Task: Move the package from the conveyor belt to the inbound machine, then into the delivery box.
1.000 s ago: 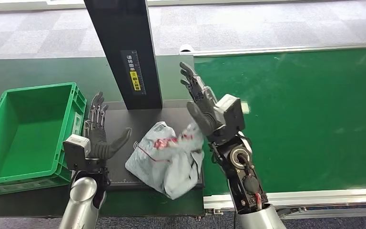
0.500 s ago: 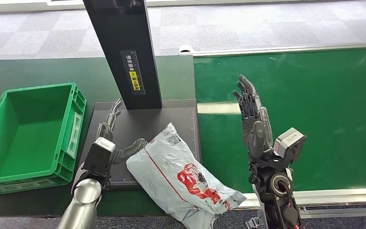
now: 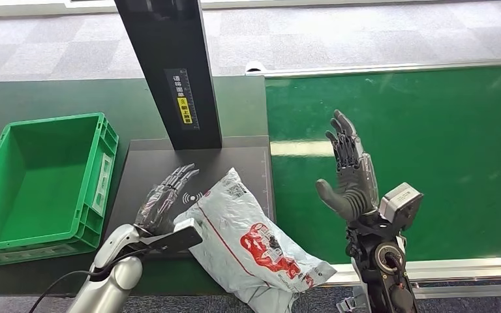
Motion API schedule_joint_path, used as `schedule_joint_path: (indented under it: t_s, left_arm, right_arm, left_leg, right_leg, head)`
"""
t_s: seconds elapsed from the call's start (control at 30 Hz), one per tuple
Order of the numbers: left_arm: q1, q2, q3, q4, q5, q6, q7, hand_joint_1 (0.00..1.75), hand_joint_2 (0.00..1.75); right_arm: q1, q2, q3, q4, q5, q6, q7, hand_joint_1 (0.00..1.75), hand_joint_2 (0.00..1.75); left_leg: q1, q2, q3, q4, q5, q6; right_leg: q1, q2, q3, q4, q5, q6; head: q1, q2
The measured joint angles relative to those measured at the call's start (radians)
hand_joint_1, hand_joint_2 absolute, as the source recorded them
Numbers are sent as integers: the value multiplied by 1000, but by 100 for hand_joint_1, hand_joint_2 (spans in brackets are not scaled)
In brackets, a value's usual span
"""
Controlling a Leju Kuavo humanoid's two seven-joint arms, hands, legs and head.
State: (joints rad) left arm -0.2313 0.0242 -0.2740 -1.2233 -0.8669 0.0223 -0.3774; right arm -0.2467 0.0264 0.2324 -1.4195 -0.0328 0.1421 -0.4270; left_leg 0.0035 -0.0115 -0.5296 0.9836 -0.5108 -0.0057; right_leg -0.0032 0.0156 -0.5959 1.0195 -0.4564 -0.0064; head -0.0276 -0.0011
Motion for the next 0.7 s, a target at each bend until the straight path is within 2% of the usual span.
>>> schedule_joint_path:
  t_s: [0.2, 0.27, 0.3, 0.4, 0.43, 0.47, 0.7]
  left_arm:
    - [-31, 24, -67, 72, -87, 16, 30, 1, 175]
    - [-41, 25, -92, 96, -131, 37, 51, 14, 175]
    - [-48, 26, -105, 109, -155, 49, 62, 34, 175]
    - [-73, 24, -144, 150, -221, 74, 91, 140, 175]
    - [-82, 23, -158, 166, -240, 79, 98, 164, 175]
    - [-92, 22, -171, 183, -259, 84, 106, 175, 175]
    - [-147, 11, -224, 284, -301, 112, 128, 175, 175]
  right_arm:
    - [-6, 0, -7, 0, 1, -1, 2, 0, 175]
    - [-7, 0, -7, 0, 1, -1, 2, 0, 175]
    - [-8, 0, -7, 0, 1, -1, 2, 0, 175]
    - [-10, 0, -7, 2, 1, -1, 0, 0, 175]
    - [-10, 0, -7, 2, 1, -1, -1, 0, 175]
    - [-11, 0, -7, 4, 1, -1, -3, 0, 175]
    - [-25, 1, -7, 22, -2, -1, -11, 0, 175]
  left_leg:
    - [0, 0, 0, 0, 0, 0]
    - [0, 0, 0, 0, 0, 0]
    - [0, -1, 0, 0, 0, 0]
    - [0, -1, 1, 0, 0, 0]
    - [0, -2, 2, 0, 0, 0]
    - [0, -2, 2, 0, 0, 0]
    - [0, -1, 4, 0, 1, 0]
  right_leg:
    - [0, 0, 1, 0, 0, 0]
    - [0, -1, 1, 0, 0, 0]
    - [-1, -1, 1, 0, 0, 0]
    - [-1, -1, 3, 0, 0, 0]
    - [-1, -1, 3, 0, 0, 0]
    - [-1, -1, 4, 0, 0, 0]
    - [-1, -1, 6, 0, 0, 0]
  head:
    - [0, 0]
    - [0, 0]
    - [0, 0]
    - [0, 0]
    - [0, 0]
    - [0, 0]
    - [0, 0]
